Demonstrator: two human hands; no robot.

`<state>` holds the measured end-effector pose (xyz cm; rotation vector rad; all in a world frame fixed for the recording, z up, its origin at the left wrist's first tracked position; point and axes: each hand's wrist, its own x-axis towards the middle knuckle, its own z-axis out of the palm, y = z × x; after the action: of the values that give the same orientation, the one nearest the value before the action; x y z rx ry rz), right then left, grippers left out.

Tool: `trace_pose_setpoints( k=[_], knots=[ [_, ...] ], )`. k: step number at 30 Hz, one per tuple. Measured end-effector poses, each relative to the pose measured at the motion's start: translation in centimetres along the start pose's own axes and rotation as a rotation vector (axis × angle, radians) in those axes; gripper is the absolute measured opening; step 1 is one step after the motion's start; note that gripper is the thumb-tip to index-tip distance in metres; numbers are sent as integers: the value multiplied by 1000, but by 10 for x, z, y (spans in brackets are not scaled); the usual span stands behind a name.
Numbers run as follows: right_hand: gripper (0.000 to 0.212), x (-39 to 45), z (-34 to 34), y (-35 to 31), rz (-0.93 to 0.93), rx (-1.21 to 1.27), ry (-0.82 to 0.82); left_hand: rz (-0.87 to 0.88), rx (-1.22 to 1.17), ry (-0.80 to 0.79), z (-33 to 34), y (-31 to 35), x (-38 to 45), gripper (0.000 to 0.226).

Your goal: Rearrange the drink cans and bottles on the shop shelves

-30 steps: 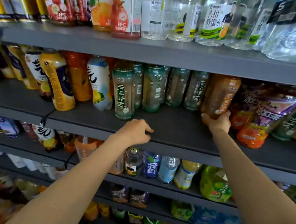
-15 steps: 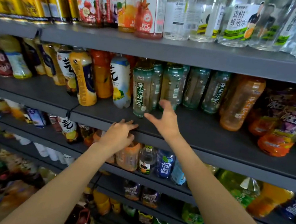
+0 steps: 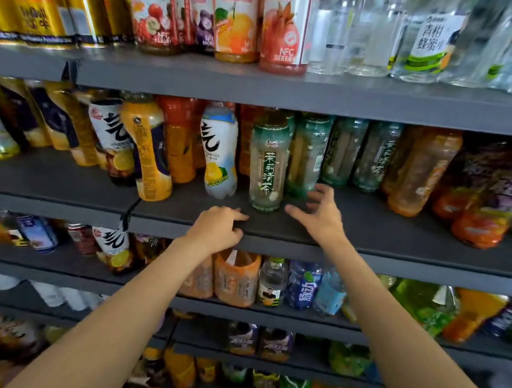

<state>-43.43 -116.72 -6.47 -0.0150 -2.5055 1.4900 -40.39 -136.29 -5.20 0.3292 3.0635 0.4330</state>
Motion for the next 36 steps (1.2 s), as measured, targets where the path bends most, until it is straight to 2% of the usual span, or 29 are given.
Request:
trace_pose_setpoints(
  k=[3, 7, 12, 16, 21, 26, 31, 33, 36],
  knots=[
    [77, 6, 33, -20, -25, -4, -61, 4, 18, -29, 0, -1, 11, 43],
    [57, 9, 67, -26, -54, 20, 109, -4, 12, -58, 3, -5, 10, 44],
    [58, -1, 32, -1, -39, -64, 254, 26, -35, -69, 0, -11, 14, 44],
    [58, 15, -13, 20, 88, -91, 407, 23, -165, -50, -3, -14, 20, 39],
    [66, 56, -27, 23, 189, -93, 367, 8, -190, -74, -9, -18, 27, 33],
    [70, 58, -20, 34, 125, -115, 311, 20, -220, -59, -5, -22, 26, 35],
    [65, 50, -27, 30, 75, -160, 215, 67, -227, 37, 14, -26, 15, 39],
    [66, 36, -22, 27, -9, -184, 306, 74, -189, 106, 22, -25, 10, 40],
    [42, -7, 1, 15, -335, -150, 484, 153, -147, 213, 31, -37, -2, 42]
  ],
)
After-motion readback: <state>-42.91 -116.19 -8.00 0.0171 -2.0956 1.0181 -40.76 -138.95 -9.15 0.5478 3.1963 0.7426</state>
